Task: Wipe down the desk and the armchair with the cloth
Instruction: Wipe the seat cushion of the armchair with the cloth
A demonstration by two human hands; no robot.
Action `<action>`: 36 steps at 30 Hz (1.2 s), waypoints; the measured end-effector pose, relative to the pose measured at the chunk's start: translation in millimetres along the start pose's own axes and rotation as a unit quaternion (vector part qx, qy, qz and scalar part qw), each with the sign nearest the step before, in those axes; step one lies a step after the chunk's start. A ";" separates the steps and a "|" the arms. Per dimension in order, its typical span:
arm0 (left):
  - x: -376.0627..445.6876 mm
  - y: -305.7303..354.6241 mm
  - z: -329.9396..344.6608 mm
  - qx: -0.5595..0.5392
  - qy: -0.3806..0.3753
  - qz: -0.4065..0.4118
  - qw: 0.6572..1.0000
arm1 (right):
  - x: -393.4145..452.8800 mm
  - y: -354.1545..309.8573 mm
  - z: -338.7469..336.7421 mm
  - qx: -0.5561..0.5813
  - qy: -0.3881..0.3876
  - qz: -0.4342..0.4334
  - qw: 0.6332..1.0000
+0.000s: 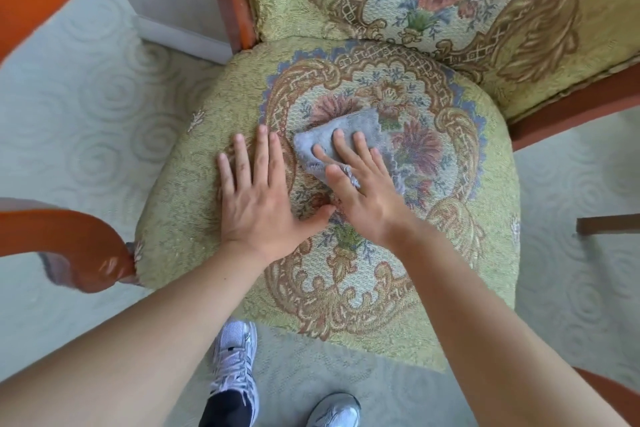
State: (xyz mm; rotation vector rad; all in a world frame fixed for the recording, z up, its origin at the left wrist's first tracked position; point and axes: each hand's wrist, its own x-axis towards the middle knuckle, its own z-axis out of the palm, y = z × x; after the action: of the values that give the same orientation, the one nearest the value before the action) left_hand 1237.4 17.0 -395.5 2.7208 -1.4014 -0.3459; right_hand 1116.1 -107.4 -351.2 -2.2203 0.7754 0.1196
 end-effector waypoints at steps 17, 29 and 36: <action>-8.6 -8.6 7.4 -0.001 0.028 0.017 0.999 | -74.0 23.6 -70.9 0.482 0.519 0.193 0.679; -7.8 -6.4 9.5 0.002 0.032 0.015 0.999 | -51.9 26.0 24.5 -0.012 0.213 0.179 0.960; -9.3 -8.6 7.4 -0.005 0.040 0.018 0.999 | -70.3 -0.6 23.1 0.196 0.151 0.135 0.959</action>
State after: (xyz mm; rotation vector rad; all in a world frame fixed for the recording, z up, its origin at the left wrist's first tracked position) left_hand 1237.4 29.9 -402.4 2.6659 -1.4235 -0.2383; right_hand 1062.9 -56.2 -344.9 -1.7665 1.1596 -0.2300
